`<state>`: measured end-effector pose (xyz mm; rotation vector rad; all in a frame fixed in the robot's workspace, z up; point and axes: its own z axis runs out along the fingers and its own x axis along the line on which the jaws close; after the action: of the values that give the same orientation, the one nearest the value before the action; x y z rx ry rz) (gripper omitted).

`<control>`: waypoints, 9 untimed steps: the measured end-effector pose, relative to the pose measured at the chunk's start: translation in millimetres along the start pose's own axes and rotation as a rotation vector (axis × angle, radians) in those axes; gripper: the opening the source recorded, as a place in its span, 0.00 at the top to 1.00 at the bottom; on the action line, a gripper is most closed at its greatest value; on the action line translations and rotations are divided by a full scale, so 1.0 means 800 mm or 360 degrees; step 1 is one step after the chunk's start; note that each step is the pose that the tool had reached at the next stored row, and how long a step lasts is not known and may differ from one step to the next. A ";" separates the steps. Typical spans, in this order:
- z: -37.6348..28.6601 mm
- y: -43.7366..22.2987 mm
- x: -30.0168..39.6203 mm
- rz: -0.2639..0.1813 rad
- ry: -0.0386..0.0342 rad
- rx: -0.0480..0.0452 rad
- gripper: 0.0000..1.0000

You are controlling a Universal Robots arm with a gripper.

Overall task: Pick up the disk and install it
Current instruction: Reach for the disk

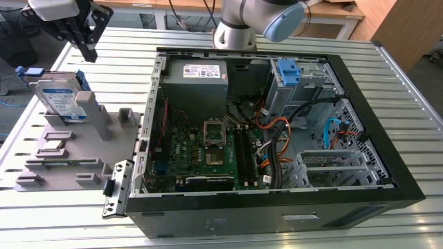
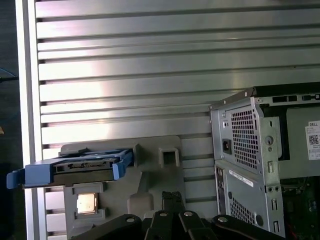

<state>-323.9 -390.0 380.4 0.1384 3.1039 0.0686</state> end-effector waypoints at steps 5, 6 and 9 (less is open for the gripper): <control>0.0006 -0.0006 0.0088 0.0000 0.0000 0.0000 0.89; 0.0007 -0.0007 0.0105 0.0000 0.0000 0.0000 0.89; 0.0010 -0.0011 0.0157 0.0000 0.0000 0.0000 0.89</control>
<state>-336.5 -389.7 379.1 0.1383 3.1039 0.0686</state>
